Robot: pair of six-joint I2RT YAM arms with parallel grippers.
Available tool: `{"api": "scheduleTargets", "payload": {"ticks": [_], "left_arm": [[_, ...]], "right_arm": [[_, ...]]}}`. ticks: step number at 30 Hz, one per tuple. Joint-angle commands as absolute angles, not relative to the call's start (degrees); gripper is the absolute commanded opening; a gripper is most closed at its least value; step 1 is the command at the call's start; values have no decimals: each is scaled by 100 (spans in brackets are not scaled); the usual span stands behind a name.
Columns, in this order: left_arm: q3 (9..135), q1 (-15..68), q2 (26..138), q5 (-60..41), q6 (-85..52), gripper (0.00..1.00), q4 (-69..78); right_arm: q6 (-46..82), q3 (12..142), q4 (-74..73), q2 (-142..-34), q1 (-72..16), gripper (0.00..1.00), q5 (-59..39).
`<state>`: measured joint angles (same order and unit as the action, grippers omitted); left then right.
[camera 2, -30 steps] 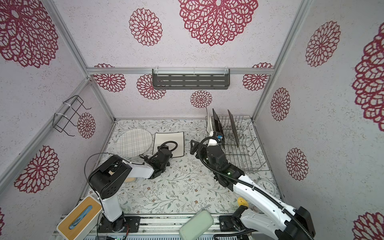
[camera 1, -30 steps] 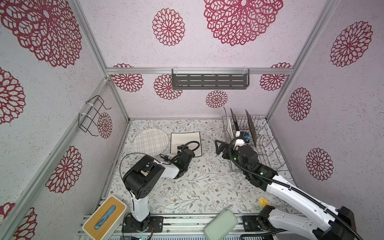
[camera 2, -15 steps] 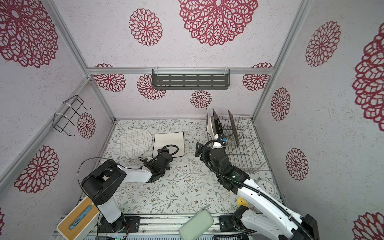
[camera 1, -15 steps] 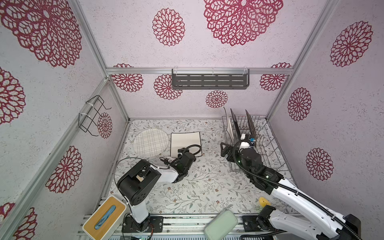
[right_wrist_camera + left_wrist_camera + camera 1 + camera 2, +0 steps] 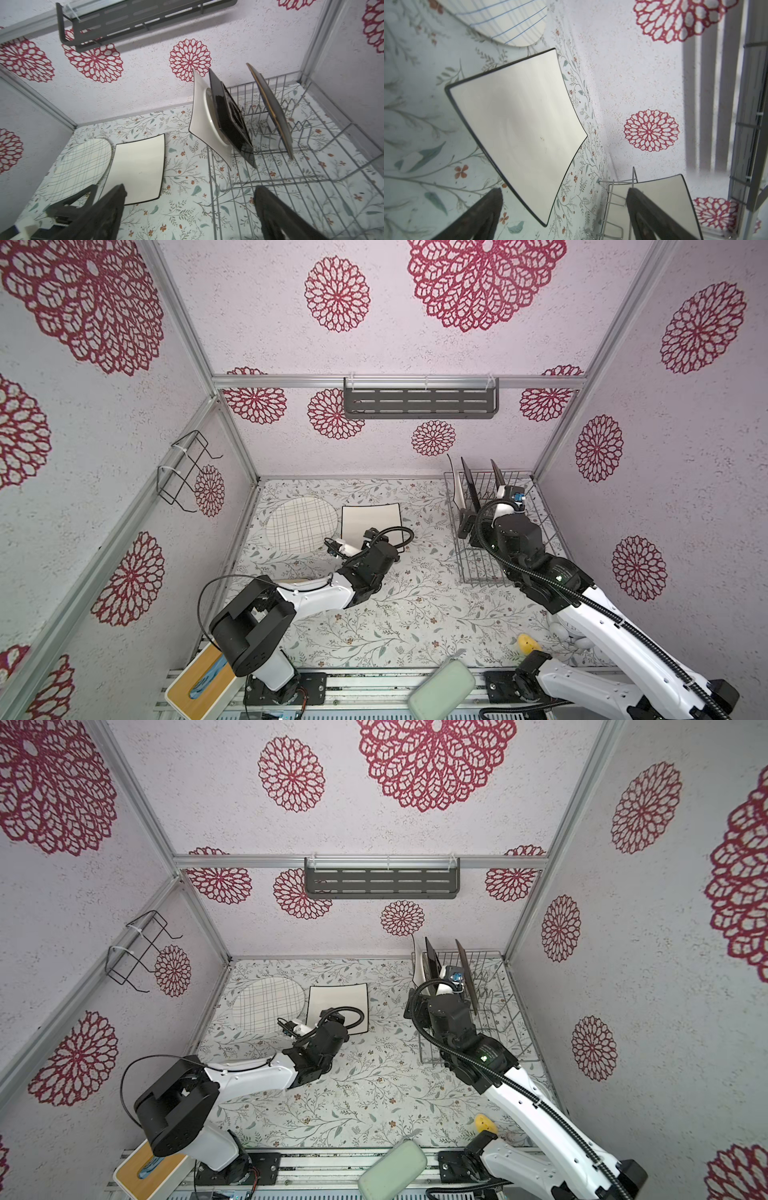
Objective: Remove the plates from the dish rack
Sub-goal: 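Open the left gripper off the plate while the right gripper descends into the rack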
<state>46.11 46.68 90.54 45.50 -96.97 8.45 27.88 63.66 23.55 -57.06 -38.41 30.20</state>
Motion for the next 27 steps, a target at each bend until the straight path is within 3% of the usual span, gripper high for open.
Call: {"api": "scheduleTargets", "payload": {"ticks": [1, 5, 10, 16, 27], "left_arm": [[4715, 4702, 8657, 4831, -7771, 97, 968], [4733, 4661, 8251, 4715, -6019, 97, 1305], [4790, 4393, 7892, 3843, -4722, 97, 1276], [4789, 3840, 7796, 2545, -4640, 97, 1352], [5105, 3417, 8168, 1775, -4458, 97, 1413]], "right_arm": [[2277, 6744, 2882, -5883, -3639, 99, 3249], [2054, 7091, 3149, -6286, -3511, 98, 3187], [1976, 7463, 3188, -6858, -3482, 95, 3141], [1912, 8086, 3307, -7671, -3444, 88, 3490], [2298, 10228, 4610, -9471, -3192, 68, 3717]]}}
